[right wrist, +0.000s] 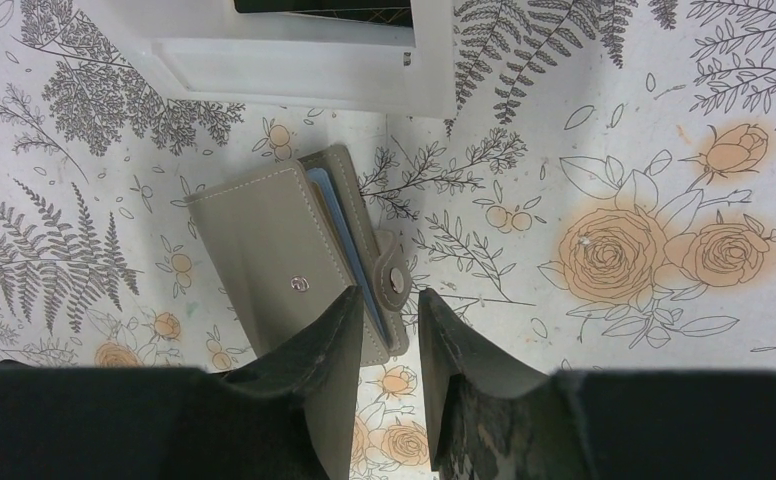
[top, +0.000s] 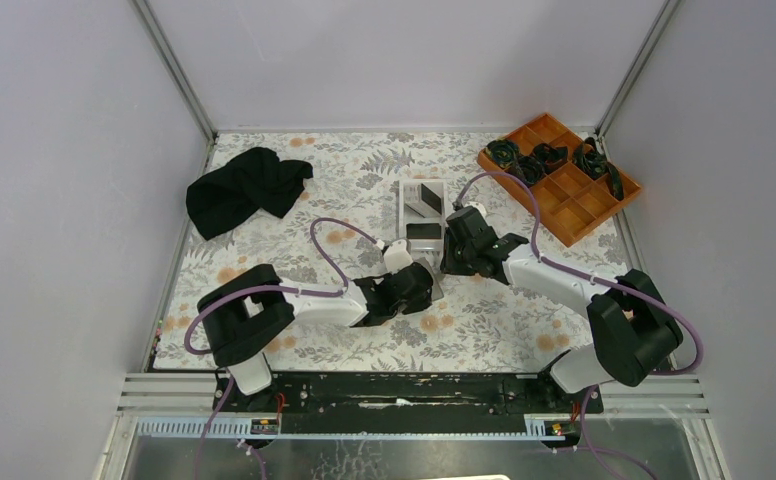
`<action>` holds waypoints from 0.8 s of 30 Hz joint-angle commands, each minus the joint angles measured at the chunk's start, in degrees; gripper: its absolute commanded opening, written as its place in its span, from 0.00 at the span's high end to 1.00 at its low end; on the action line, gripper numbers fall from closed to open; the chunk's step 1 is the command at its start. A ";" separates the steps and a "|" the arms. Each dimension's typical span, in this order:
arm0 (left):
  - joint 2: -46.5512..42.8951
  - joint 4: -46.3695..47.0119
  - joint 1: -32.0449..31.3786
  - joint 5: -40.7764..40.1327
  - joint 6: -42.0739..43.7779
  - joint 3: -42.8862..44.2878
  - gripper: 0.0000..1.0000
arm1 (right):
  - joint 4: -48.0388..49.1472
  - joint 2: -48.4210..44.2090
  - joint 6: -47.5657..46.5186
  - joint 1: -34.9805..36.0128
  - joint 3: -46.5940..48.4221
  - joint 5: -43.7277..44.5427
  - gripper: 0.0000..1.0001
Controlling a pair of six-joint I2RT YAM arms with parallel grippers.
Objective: Put the credit cards into the card holder
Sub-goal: Close the card holder at the center of the board.
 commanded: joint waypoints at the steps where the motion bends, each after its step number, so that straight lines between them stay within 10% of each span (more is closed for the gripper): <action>1: 2.22 -3.07 -0.29 -1.32 0.59 0.46 0.80 | -0.35 -1.79 -1.47 0.67 2.39 1.41 0.65; 24: 2.44 -3.56 -0.36 -1.41 0.41 0.64 0.80 | 0.58 1.32 -2.41 0.78 3.10 -0.54 0.74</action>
